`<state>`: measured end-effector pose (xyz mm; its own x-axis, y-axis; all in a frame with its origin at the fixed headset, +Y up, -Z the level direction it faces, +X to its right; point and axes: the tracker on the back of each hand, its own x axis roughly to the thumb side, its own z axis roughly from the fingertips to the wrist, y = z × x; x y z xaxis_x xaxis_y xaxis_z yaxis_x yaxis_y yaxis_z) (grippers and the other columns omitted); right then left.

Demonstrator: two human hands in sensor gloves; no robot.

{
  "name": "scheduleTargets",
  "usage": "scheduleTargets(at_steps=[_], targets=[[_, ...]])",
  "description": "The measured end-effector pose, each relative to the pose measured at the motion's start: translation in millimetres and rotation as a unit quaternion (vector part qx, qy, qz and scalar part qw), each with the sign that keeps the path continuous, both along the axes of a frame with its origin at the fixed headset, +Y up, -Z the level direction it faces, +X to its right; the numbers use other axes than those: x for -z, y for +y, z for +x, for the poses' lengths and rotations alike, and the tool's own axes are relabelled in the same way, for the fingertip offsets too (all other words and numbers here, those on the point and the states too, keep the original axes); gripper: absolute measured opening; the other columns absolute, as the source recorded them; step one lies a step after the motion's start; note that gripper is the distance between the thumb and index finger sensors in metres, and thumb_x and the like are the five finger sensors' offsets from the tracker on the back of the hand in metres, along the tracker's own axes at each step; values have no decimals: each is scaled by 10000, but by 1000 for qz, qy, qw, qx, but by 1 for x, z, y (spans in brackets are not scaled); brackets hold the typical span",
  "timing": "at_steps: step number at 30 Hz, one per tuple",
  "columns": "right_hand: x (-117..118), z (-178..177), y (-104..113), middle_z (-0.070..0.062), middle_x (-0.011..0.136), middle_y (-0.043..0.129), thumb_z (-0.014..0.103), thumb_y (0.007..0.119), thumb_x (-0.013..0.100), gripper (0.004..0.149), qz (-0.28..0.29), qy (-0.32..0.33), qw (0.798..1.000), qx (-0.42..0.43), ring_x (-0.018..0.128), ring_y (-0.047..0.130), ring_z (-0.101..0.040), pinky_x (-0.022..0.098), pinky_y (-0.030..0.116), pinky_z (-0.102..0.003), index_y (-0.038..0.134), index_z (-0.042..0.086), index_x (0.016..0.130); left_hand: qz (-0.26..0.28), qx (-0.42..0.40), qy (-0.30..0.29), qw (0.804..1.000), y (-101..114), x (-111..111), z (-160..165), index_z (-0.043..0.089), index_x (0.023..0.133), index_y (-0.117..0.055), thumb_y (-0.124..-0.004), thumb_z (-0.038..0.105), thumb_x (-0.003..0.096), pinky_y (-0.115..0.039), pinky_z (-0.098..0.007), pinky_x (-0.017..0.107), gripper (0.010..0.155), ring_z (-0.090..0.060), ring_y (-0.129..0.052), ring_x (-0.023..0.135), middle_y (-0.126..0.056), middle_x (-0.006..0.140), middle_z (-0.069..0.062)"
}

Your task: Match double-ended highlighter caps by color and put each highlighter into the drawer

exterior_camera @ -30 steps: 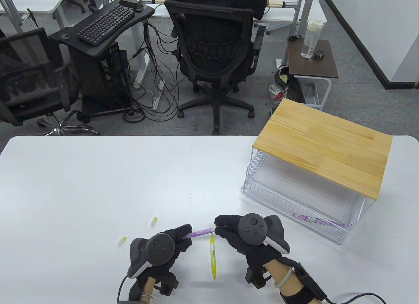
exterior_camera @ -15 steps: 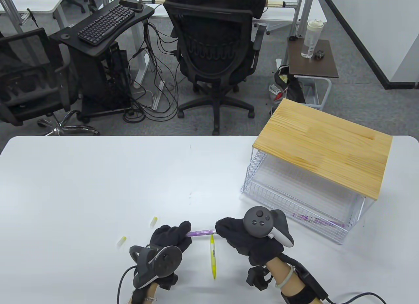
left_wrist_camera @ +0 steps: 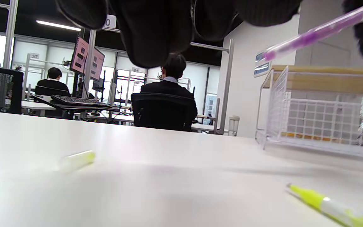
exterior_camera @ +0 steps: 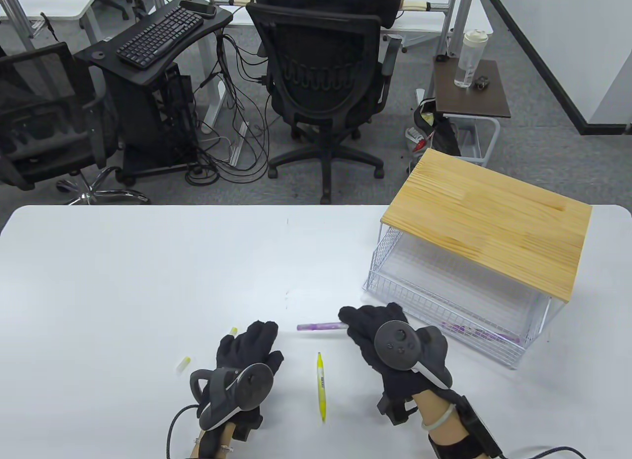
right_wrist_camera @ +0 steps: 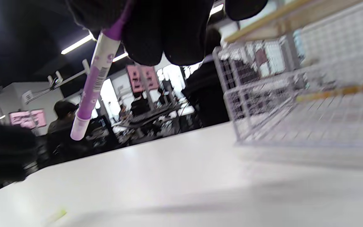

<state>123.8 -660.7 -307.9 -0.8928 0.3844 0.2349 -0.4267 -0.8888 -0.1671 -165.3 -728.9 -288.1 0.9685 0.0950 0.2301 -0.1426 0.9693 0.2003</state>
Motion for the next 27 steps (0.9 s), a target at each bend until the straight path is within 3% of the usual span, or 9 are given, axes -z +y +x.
scheduleTargets(at_steps=[3, 6, 9, 13, 21, 27], targets=[[-2, 25, 13, 145, 1064, 697, 365, 620, 618, 408, 39, -62, 997, 25, 1054, 715, -233, 858, 410, -601, 608, 453, 1016, -36, 49, 16, 998, -5, 3, -2, 194, 1138, -500, -617, 481, 507, -496, -721, 696, 703, -511, -667, 1018, -528, 1186, -248], [3, 49, 17, 129, 1072, 694, 349, 630, 618, 399, 54, -120, 990, 47, 1053, 712, -252, 847, 410, -611, 627, 437, 1007, -36, 65, 23, 997, -6, 4, -3, 209, 1151, -458, -606, 516, 498, -439, -774, 678, 737, -558, -600, 1041, -484, 1209, -242], [11, 70, 13, 115, 1069, 703, 339, 642, 615, 394, 68, -194, 978, 31, 1045, 717, -269, 838, 415, -620, 640, 431, 998, -61, 47, 9, 997, -5, 4, -3, 218, 1165, -399, -582, 546, 501, -366, -835, 645, 763, -600, -519, 1062, -416, 1230, -260], [25, 88, -2, 108, 1062, 716, 337, 650, 612, 391, 68, -267, 961, -5, 1032, 736, -276, 825, 430, -628, 648, 428, 992, -68, 42, 3, 997, -4, 3, -2, 217, 1168, -361, -571, 553, 504, -356, -841, 640, 774, -617, -478, 1064, -371, 1231, -277], [55, 111, -41, 118, 1065, 744, 347, 651, 610, 388, -34, -287, 957, 9, 1058, 739, -317, 812, 431, -661, 662, 440, 986, -67, 66, 5, 996, -6, 3, 1, 214, 1165, -370, -573, 545, 504, -367, -831, 647, 766, -607, -490, 1064, -382, 1229, -270], [57, 117, -44, 10, 1188, 622, 362, 669, 602, 413, -34, -314, 949, -4, 1102, 639, -418, 790, 404, -689, 659, 404, 1012, -69, 76, 6, 995, -4, 1, 2, 214, 1163, -374, -573, 542, 505, -368, -829, 649, 762, -600, -495, 1065, -392, 1229, -263]])
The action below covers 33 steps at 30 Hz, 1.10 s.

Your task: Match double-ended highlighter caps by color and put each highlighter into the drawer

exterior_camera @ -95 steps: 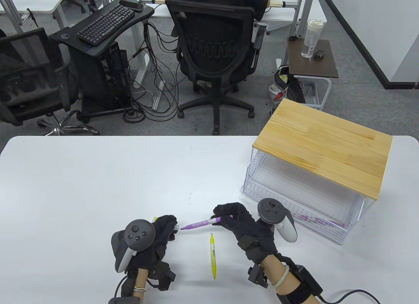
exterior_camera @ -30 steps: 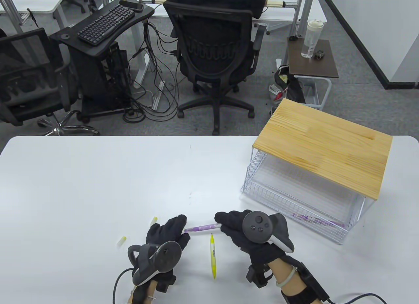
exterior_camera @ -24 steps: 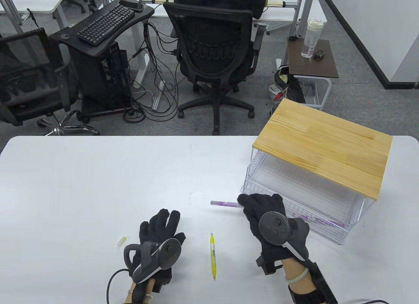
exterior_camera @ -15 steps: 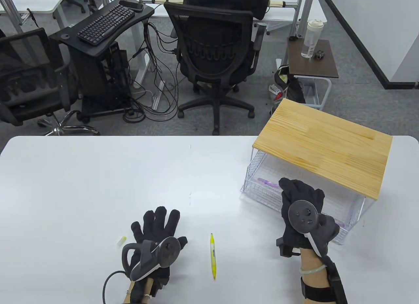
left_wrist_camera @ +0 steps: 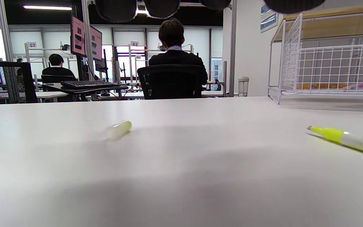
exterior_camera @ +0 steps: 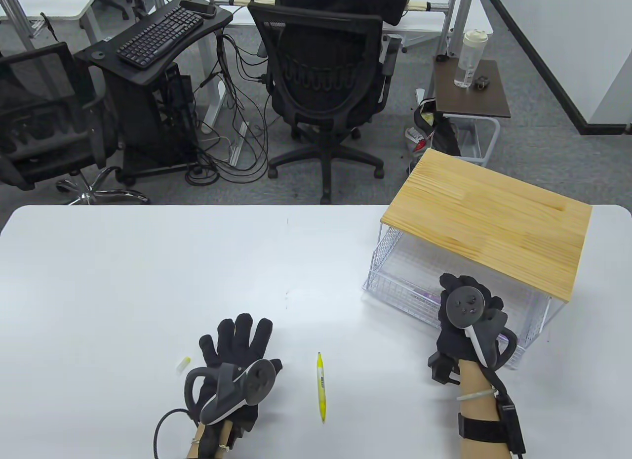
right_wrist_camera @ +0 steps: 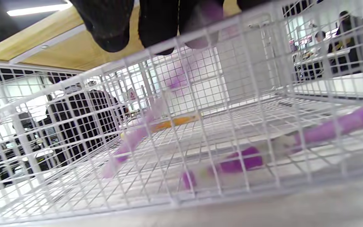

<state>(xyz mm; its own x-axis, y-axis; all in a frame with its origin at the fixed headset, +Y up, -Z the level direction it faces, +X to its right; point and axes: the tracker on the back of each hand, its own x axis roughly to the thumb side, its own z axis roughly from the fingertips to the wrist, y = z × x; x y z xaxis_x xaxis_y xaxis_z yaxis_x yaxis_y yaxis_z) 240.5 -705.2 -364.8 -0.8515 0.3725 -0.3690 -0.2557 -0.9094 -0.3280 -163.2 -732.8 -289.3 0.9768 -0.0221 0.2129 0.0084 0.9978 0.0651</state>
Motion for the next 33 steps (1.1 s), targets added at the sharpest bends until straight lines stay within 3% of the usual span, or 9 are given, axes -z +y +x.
scheduleTargets(at_steps=[4, 9, 11, 16, 21, 27, 33], targets=[[-7, -13, 11, -13, 1195, 575, 398, 645, 614, 431, 26, 15, 1000, -4, 1102, 610, -408, 795, 393, -676, 608, 380, 1043, -1, 11, 3, 1000, -1, 0, 1, 213, 1163, -376, -573, 540, 506, -370, -827, 651, 760, -596, -501, 1066, -401, 1226, -263], [-16, -64, 13, 47, 1089, 727, 531, 613, 584, 410, 4, 127, 991, -33, 998, 774, -330, 792, 495, -633, 716, 351, 937, -6, 11, 9, 1000, -1, 2, 0, 210, 1163, -376, -573, 538, 507, -373, -826, 651, 759, -596, -504, 1063, -409, 1224, -261], [-17, -94, 2, -12, 1067, 747, 542, 608, 574, 448, -49, 182, 981, -39, 968, 769, -375, 777, 498, -640, 766, 291, 909, -5, 13, 11, 1000, -1, 2, 0, 209, 1162, -379, -575, 536, 506, -374, -825, 651, 758, -595, -507, 1062, -409, 1225, -263], [-17, -146, -31, -92, 1067, 735, 568, 569, 553, 508, -163, 239, 954, -84, 975, 721, -452, 774, 477, -666, 847, 232, 813, 21, 54, 25, 998, 2, 1, -5, 219, 1160, -375, -576, 534, 505, -371, -821, 660, 754, -582, -507, 1071, -412, 1227, -249], [-23, -186, -39, -123, 1096, 701, 585, 540, 548, 585, -249, 295, 918, -88, 986, 693, -475, 774, 457, -669, 865, 185, 826, 19, 43, 48, 998, 3, 5, -24, 220, 1158, -381, -578, 532, 504, -378, -815, 665, 751, -569, -518, 1074, -427, 1228, -237], [-18, -227, -51, -147, 1060, 771, 597, 537, 522, 649, -296, 240, 904, -195, 950, 741, -499, 756, 492, -681, 914, 144, 795, 18, 10, 69, 997, 8, 3, -44, 207, 1156, -390, -580, 522, 508, -386, -815, 657, 745, -575, -527, 1064, -435, 1222, -245], [-9, -253, -60, -178, 1025, 808, 616, 571, 487, 697, -327, 188, 895, -238, 925, 762, -517, 740, 508, -695, 905, 65, 753, 37, 2, 65, 997, 15, -2, -45, 205, 1156, -395, -581, 520, 508, -387, -815, 657, 744, -571, -532, 1064, -444, 1221, -240]])
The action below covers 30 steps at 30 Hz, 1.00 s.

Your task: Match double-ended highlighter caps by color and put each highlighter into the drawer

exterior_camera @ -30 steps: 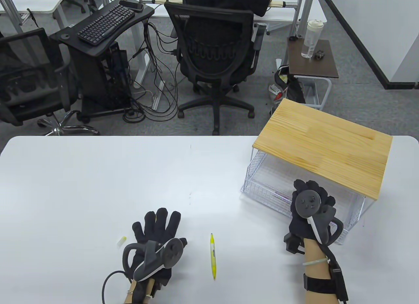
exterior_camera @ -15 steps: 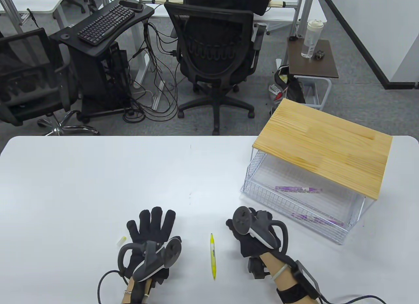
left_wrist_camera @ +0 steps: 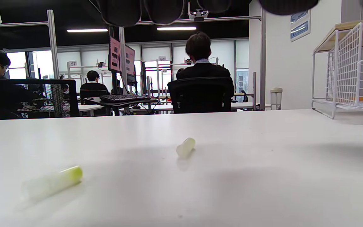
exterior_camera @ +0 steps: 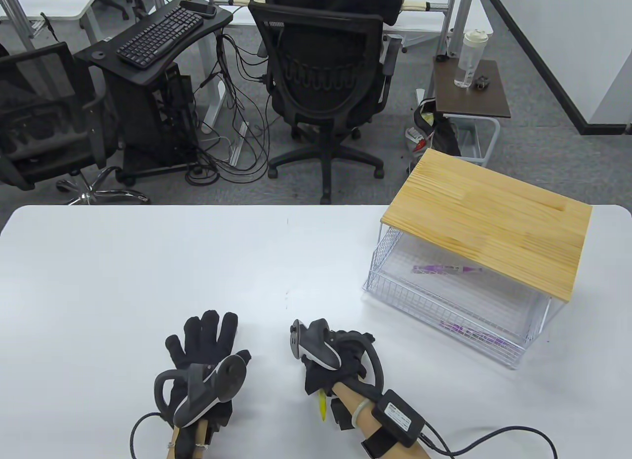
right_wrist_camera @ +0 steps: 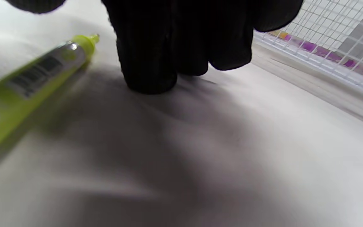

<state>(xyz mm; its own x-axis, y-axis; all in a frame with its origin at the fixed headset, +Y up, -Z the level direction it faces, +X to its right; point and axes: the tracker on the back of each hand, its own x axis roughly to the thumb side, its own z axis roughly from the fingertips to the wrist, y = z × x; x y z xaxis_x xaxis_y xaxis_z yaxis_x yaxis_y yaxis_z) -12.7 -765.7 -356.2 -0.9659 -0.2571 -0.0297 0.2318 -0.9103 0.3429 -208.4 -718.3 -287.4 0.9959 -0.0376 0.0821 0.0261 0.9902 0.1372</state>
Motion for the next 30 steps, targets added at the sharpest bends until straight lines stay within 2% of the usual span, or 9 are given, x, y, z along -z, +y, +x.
scheduleTargets(at_steps=[6, 14, 30], targets=[[1, -6, 2, -176, 1034, 784, 635, 685, 414, 705, -14, -38, 999, -27, 930, 756, -507, 742, 518, -687, 880, 48, 751, 9, 10, 0, 1000, 3, -3, 0, 207, 1155, -399, -582, 519, 508, -387, -816, 656, 742, -569, -534, 1066, -450, 1221, -234], [-2, -4, 10, -188, 1047, 745, 607, 705, 398, 688, -31, -72, 997, -17, 942, 729, -509, 744, 503, -689, 865, 33, 741, 8, 3, 5, 1000, 4, -3, -2, 206, 1155, -400, -582, 516, 510, -387, -816, 656, 739, -569, -535, 1065, -453, 1220, -234], [-5, -3, 19, -190, 1056, 712, 562, 692, 384, 611, -34, -85, 996, -20, 949, 708, -504, 747, 491, -689, 869, 52, 672, 28, -9, 16, 999, 11, -6, -9, 202, 1155, -412, -582, 516, 510, -390, -818, 652, 738, -574, -538, 1062, -463, 1218, -237]])
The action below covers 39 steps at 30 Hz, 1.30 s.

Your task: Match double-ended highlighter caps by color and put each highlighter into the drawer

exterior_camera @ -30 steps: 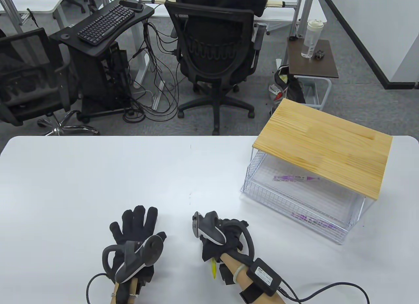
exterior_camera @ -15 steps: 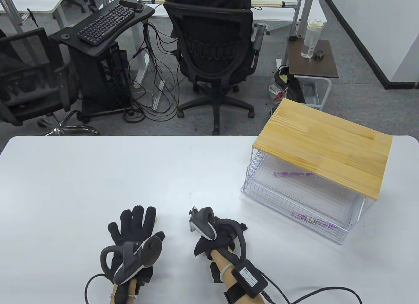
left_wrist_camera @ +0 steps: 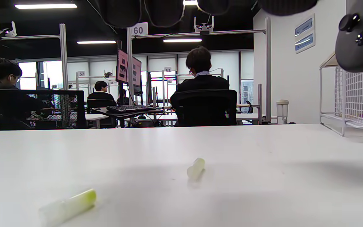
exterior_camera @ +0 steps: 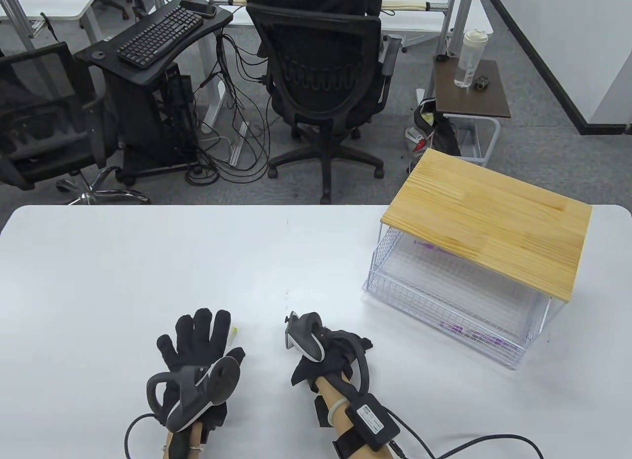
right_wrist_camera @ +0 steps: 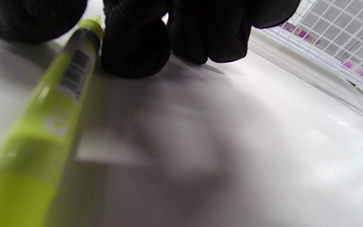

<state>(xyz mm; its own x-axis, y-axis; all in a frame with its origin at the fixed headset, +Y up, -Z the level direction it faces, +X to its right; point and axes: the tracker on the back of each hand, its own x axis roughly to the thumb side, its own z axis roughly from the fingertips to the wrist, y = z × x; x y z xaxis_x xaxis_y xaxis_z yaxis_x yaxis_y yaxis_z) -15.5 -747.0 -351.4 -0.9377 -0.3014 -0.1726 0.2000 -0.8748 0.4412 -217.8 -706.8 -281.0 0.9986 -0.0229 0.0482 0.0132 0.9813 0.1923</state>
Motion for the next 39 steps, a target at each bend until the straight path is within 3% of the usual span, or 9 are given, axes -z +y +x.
scheduleTargets(at_steps=[11, 17, 20, 24, 27, 32, 36, 39], targets=[[0, 4, 8, -193, 1047, 726, 534, 728, 408, 567, -9, 11, 1000, 16, 943, 715, -509, 743, 492, -694, 889, 59, 673, 6, -20, 22, 1000, 2, -1, -15, 199, 1155, -417, -582, 515, 510, -392, -817, 652, 737, -572, -545, 1060, -472, 1217, -238], [2, 24, 25, -179, 1049, 726, 517, 753, 458, 508, 1, 41, 995, 96, 940, 724, -511, 740, 495, -696, 900, 118, 735, -9, -29, 58, 998, -4, 3, -31, 195, 1151, -433, -590, 510, 509, -418, -808, 653, 732, -559, -590, 1049, -511, 1206, -236], [1, 46, 43, -180, 1067, 687, 510, 743, 474, 491, 23, 54, 985, 162, 952, 699, -516, 744, 480, -699, 884, 143, 767, -45, -33, 75, 996, -8, 8, -40, 183, 1138, -482, -638, 506, 488, -468, -781, 665, 742, -495, -708, 1019, -624, 1172, -195], [-8, 74, 59, -152, 1081, 658, 520, 704, 507, 463, 74, 78, 954, 279, 972, 678, -492, 755, 461, -696, 815, 230, 851, -95, -15, 109, 989, -19, 20, -49, 189, 1116, -537, -676, 485, 474, -552, -705, 691, 720, -387, -831, 954, -735, 1110, -132], [-7, 96, 65, -108, 1004, 755, 503, 708, 520, 458, 103, 67, 910, 396, 918, 750, -463, 749, 490, -687, 802, 231, 876, -132, 15, 138, 982, -34, 30, -53, 201, 1108, -548, -687, 477, 468, -559, -686, 703, 711, -358, -844, 950, -748, 1101, -105], [-9, 117, 79, -53, 950, 791, 475, 699, 545, 458, 146, 74, 862, 479, 877, 792, -405, 758, 518, -654, 747, 244, 937, -181, 56, 175, 966, -49, 41, -59, 218, 1113, -532, -688, 478, 465, -546, -682, 717, 715, -346, -832, 968, -732, 1115, -92], [-14, 114, 86, -32, 962, 780, 472, 680, 561, 457, 156, 98, 848, 497, 892, 784, -386, 771, 509, -645, 717, 258, 963, -211, 82, 196, 954, -56, 51, -64, 232, 1109, -529, -714, 482, 441, -538, -673, 729, 737, -318, -836, 971, -743, 1108, -61], [-19, 104, 86, -22, 968, 777, 480, 677, 564, 457, 148, 125, 849, 492, 901, 782, -378, 777, 506, -641, 715, 263, 965, -226, 88, 203, 949, -60, 56, -64, 243, 1106, -535, -726, 483, 431, -536, -667, 738, 741, -291, -852, 964, -768, 1093, -40]])
